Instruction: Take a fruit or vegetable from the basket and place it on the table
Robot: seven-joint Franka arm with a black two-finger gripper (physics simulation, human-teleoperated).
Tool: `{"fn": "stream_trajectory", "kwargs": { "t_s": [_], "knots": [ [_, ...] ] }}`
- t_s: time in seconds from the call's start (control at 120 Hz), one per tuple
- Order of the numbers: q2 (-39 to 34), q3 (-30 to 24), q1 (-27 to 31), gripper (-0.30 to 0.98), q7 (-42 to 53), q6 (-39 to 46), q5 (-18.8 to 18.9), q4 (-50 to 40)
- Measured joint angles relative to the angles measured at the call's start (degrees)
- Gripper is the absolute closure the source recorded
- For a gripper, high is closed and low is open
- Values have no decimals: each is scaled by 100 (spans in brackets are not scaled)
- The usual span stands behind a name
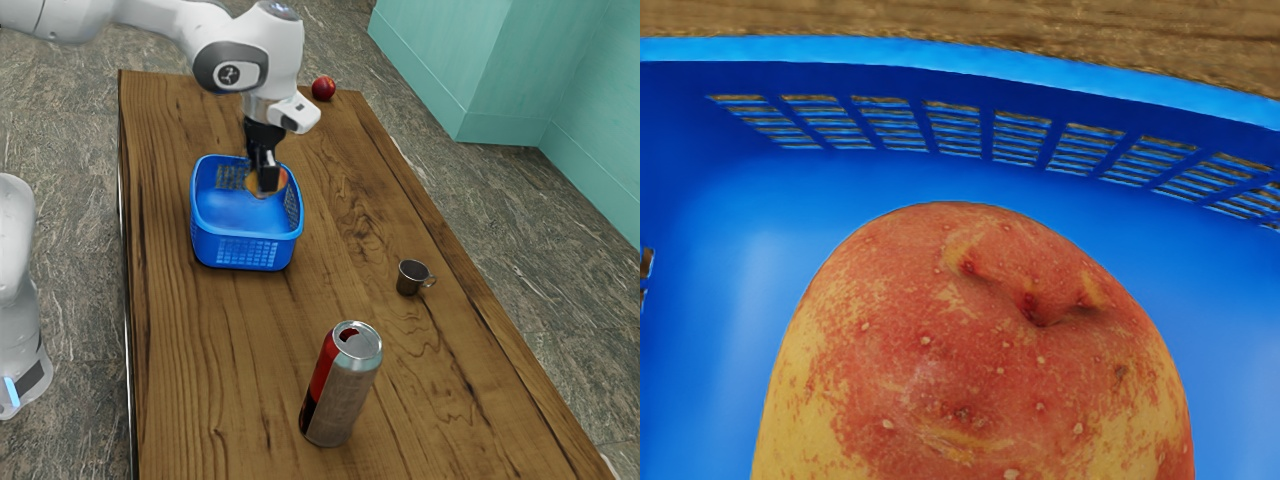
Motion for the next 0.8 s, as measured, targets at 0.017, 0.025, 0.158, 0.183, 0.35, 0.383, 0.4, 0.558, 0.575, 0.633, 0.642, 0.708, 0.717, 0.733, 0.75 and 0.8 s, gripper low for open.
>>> {"fn": "stream_trajectory", "kwargs": {
  "t_s": [0.017,0.025,0.158,0.183,0.35,0.383,0.4,0.558,0.575,0.633,0.642,0.708,0.717,0.733,0.75,0.8],
  "knots": [
    [18,-19,-7,37,1,-38,-1,73],
    [34,-27,-9,37,2,-58,-2,118],
    [436,-74,-73,37,23,-438,-16,966],
    [622,-76,-91,37,33,-530,-21,1224],
    [1859,-42,-105,37,140,-1089,-164,2587],
    [1985,-30,-64,38,171,-1157,-213,2710],
    [2031,-26,-29,38,187,-1186,-244,2765],
    [2957,-20,644,37,379,-1422,-570,3770],
    [3035,-20,714,37,398,-1439,-602,3842],
    [3219,-19,908,38,459,-1491,-687,4020],
    [3237,-19,926,38,467,-1497,-696,4036],
    [3318,-20,976,36,530,-1531,-750,4103],
    [3324,-21,976,36,538,-1534,-755,4107],
    [3332,-23,972,31,552,-1540,-767,4113],
    [3337,-24,966,28,566,-1546,-780,4119],
    [3342,-25,952,19,605,-1561,-811,4131]
  ]
}}
